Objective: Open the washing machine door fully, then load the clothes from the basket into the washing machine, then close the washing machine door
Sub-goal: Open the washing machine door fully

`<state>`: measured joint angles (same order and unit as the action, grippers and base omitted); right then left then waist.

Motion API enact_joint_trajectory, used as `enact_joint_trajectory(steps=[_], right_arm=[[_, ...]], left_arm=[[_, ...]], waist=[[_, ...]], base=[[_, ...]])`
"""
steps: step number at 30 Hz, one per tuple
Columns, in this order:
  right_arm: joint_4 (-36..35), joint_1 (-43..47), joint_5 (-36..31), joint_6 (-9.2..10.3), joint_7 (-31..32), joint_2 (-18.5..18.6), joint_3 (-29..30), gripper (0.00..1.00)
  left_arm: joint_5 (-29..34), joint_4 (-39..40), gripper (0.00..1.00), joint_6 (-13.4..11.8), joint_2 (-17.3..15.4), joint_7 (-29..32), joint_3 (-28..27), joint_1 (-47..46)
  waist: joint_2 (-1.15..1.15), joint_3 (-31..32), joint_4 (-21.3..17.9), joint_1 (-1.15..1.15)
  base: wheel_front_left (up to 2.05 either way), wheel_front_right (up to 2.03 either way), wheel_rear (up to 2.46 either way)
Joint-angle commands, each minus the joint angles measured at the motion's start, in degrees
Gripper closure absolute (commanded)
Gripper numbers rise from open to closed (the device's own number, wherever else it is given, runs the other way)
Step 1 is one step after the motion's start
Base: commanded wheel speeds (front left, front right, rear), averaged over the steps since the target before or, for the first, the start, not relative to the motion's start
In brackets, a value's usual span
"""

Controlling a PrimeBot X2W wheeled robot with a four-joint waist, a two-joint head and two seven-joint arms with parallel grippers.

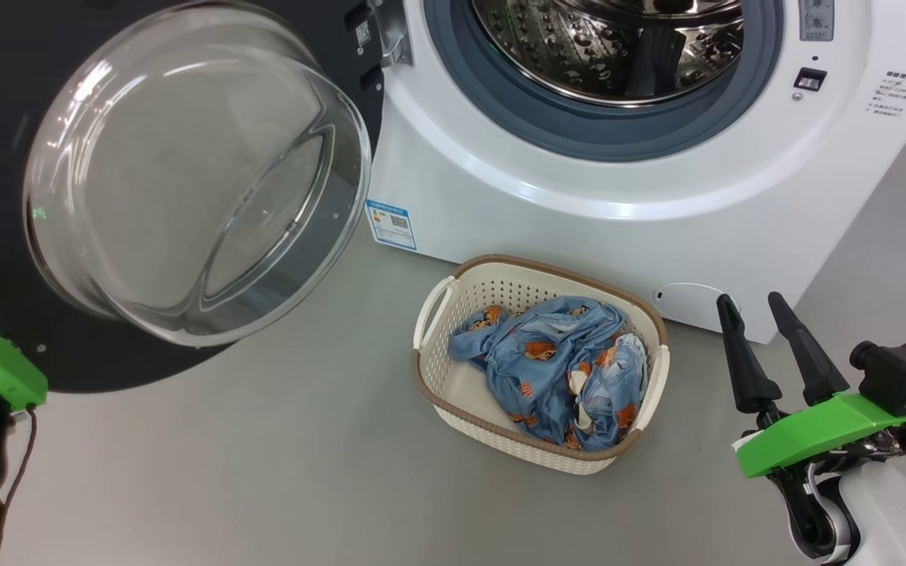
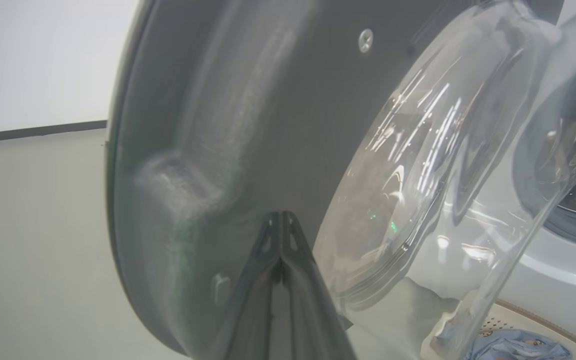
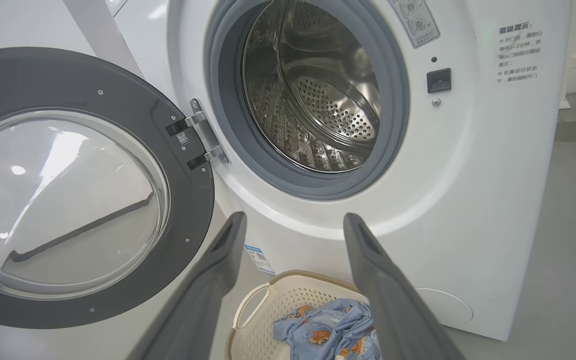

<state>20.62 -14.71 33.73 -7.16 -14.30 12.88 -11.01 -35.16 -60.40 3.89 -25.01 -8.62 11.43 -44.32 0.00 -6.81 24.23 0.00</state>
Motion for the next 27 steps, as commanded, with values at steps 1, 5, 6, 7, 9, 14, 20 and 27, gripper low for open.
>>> enact_joint_trajectory(steps=[1, 5, 6, 7, 9, 14, 20, 27], right_arm=[[-1.31, -0.22, 0.19, -0.33, -0.7, 0.18, -1.1, 0.0], [-1.39, 0.29, 0.26, -0.33, -0.7, 0.21, -0.92, 0.0], [-1.39, 0.4, 0.26, -0.33, -0.7, 0.22, -0.92, 0.0], [-1.41, 0.48, 0.25, -0.33, -0.7, 0.25, -0.94, 0.0], [-1.43, 0.65, 0.26, -0.33, -0.7, 0.27, -1.03, 0.0], [-1.31, 1.3, 0.34, -0.33, -0.7, 0.24, -1.33, 0.0], [-1.34, 2.01, 0.36, -0.33, -0.7, 0.26, -1.85, 0.0], [-1.31, 2.78, 0.5, -0.33, -0.7, 0.55, -3.26, 0.0]], left_arm=[[0.48, 1.49, 1.0, 0.56, -2.91, -1.44, -1.04, -0.14], [0.34, 2.76, 1.0, 0.9, -2.19, -2.48, -0.62, 1.44], [0.3, 3.21, 0.93, 0.98, -2.02, -2.69, -0.51, 1.93], [0.25, 3.72, 0.79, 1.06, -1.85, -2.87, -0.4, 2.47], [0.28, 4.84, 0.47, 1.15, -1.51, -3.16, -0.08, 3.69], [0.17, 9.11, 0.0, 0.61, -0.82, -3.97, 0.22, 6.99], [-0.42, 15.85, 0.0, -0.82, 0.07, -4.32, 0.07, 11.28], [-0.99, 27.19, 0.0, -3.76, 0.94, -3.01, 0.38, 18.36]], waist=[[0.0, 0.5, -0.18, 0.0], [0.0, 1.18, -0.42, 0.0], [0.0, 1.33, -0.54, 0.0], [0.0, 1.49, -0.67, 0.0], [0.0, 1.88, -1.02, 0.0], [0.0, 3.24, -2.13, 0.0], [0.0, 4.89, -3.68, 0.0], [0.0, 6.75, -6.86, 0.0]], base=[[0.0, 0.0, 0.0], [0.0, 0.0, 0.0], [0.0, 0.0, 0.0], [0.0, 0.0, 0.0], [0.0, 0.0, 0.0], [0.0, 0.0, 0.0], [0.0, 0.0, 0.0], [0.0, 0.0, 0.0]])
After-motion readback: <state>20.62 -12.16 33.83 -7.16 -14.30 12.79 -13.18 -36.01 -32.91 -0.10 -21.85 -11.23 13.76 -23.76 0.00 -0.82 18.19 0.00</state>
